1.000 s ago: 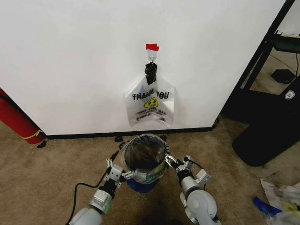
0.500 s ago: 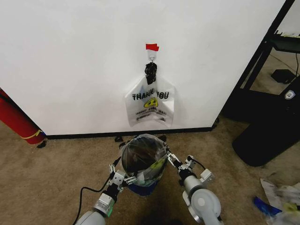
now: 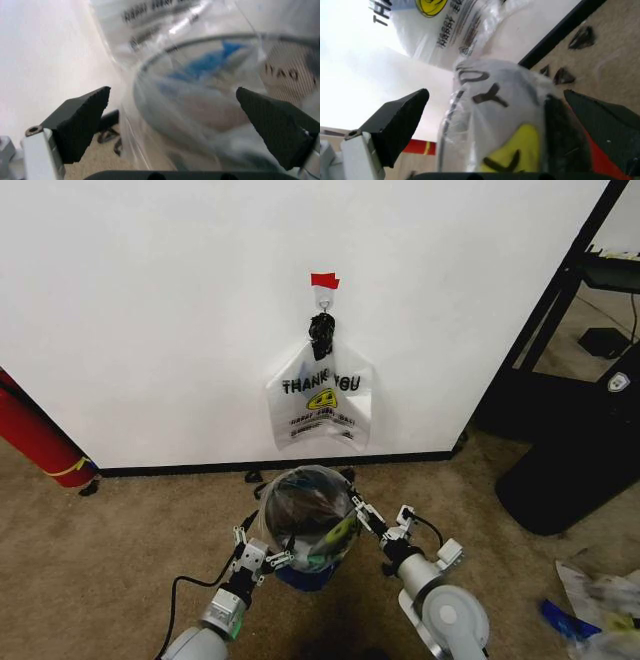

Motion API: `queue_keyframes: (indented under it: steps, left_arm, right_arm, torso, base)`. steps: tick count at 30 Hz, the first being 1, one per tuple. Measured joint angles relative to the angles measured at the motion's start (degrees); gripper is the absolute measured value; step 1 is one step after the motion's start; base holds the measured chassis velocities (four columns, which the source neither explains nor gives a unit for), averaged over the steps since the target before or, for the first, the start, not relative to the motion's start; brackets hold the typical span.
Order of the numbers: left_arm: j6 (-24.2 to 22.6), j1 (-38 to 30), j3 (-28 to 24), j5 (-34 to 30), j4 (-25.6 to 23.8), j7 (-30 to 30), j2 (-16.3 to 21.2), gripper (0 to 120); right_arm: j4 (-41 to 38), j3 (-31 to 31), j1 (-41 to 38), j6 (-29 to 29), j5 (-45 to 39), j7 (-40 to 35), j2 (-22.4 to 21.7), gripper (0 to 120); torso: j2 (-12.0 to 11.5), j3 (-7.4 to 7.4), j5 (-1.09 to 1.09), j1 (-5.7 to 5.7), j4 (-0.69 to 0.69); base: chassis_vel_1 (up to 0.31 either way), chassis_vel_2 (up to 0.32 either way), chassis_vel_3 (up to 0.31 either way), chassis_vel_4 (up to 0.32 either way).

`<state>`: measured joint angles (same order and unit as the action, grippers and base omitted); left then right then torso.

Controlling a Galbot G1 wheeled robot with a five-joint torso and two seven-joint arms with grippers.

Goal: Pick up the garbage bag from the wall and place it over the trash bin.

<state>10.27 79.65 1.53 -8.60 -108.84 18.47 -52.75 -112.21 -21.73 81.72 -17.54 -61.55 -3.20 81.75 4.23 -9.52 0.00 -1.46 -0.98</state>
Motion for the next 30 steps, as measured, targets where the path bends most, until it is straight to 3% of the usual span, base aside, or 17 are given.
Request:
queue_keyframes:
  steps: [6, 11, 14, 18, 22, 26, 30]
  left_arm:
    - [0.68, 1.38, 3.19, -4.33, -5.59, 0.5, 0.94, 100]
    - [1.89, 3.39, 7.98, -14.18, -11.86, 1.77, -0.53, 100]
    - [2.07, 3.71, 8.75, -15.13, -12.39, 1.98, -0.82, 100]
    - [3.53, 8.22, 13.64, -18.57, -14.85, 2.7, -3.22, 100]
    - [4.15, 9.61, 14.15, -18.35, -14.93, 2.7, -3.47, 100]
    - [3.95, 9.21, 14.09, -17.73, -15.49, 2.81, -3.33, 100]
    - [3.48, 8.94, 14.29, -16.76, -16.34, 2.97, -2.73, 100]
  right_arm:
    - [-2.08, 0.03, 2.13, 3.27, 5.82, 2.2, -0.18, 100]
    - [-4.71, -2.86, 7.71, 11.14, 17.04, 7.84, -1.0, 100]
    - [-4.75, -3.48, 8.6, 12.33, 18.55, 8.85, -1.06, 100]
    - [0.28, -8.18, 15.7, 22.63, 28.1, 21.06, -3.84, 100]
    - [7.48, -9.59, 13.91, 27.96, 32.38, 28.55, -7.08, 100]
    - [16.53, -9.98, 6.12, 27.24, 25.24, 46.13, -9.94, 100]
    - [20.84, -8.81, 1.97, 24.72, 22.52, 52.12, -10.89, 100]
  torso:
    - [0.0, 0.0, 0.01, 0.0, 0.0]
    - [0.0, 0.0, 0.0, 0.0, -0.01]
    - [0.0, 0.0, 0.0, 0.0, -0.01]
    - [0.01, 0.01, -0.01, 0.0, -0.01]
    - [0.0, 0.0, 0.03, 0.0, -0.01]
    - [0.0, 0.0, 0.02, 0.0, 0.02]
    - [0.0, 0.0, 0.02, 0.0, -0.01]
  base:
    - [0.0, 0.0, 0.0, 0.0]
    - [0.0, 0.0, 0.0, 0.0]
    - [0.0, 0.0, 0.0, 0.0]
    - [0.0, 0.0, 0.0, 0.0]
    - [0.0, 0.0, 0.0, 0.0]
    - [0.0, 0.0, 0.0, 0.0]
    - [0.0, 0.0, 0.0, 0.0]
